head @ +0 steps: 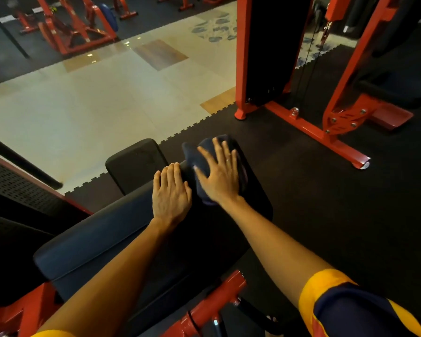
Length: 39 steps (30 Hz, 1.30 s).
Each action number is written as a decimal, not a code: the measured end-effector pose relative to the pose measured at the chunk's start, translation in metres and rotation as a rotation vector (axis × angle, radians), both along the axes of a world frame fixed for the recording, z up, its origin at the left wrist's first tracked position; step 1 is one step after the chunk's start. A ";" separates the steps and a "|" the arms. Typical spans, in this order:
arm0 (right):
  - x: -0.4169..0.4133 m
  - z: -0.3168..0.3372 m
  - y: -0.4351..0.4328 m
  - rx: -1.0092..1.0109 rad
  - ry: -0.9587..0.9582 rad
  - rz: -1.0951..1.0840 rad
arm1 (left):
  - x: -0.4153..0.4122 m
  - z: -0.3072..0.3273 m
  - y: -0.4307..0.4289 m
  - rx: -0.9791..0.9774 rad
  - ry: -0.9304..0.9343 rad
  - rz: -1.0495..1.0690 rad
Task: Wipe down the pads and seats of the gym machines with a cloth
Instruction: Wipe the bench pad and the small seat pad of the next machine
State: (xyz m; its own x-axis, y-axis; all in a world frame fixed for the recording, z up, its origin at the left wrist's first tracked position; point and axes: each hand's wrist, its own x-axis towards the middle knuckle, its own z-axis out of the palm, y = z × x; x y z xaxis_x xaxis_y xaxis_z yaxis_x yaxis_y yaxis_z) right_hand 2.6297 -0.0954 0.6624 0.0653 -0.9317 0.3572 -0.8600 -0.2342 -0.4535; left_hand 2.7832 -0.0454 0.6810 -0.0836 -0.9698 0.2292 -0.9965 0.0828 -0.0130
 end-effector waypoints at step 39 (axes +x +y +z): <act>-0.053 -0.079 0.085 0.199 -0.308 -0.565 | 0.022 -0.014 0.020 -0.015 -0.169 -0.257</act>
